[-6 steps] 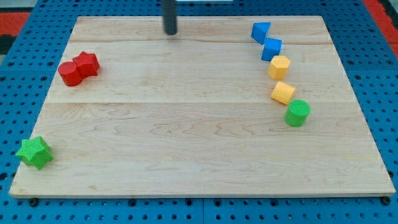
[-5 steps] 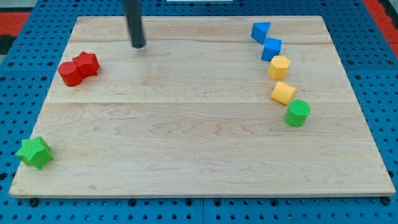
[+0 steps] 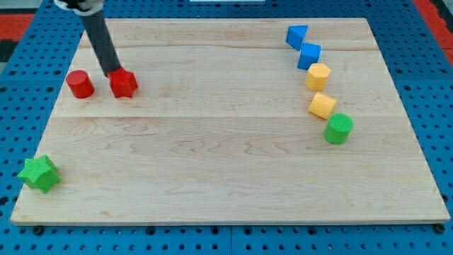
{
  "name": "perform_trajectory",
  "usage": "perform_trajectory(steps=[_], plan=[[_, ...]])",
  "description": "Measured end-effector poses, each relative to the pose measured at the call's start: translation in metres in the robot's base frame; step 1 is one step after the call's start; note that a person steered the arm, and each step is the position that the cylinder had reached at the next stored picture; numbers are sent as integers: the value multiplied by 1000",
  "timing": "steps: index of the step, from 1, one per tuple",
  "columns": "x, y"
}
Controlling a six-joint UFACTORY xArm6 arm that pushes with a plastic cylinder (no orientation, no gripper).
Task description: Move the red star below the green circle
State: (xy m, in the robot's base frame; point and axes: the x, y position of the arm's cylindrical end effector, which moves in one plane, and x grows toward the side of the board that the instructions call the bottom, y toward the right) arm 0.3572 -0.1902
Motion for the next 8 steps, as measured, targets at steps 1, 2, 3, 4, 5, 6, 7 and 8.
perform_trajectory(steps=[1,2,3,4,5,6,7,8], plan=[[43,22],[84,44],[114,108],[156,133],[171,186],[195,219],[237,213],[240,235]])
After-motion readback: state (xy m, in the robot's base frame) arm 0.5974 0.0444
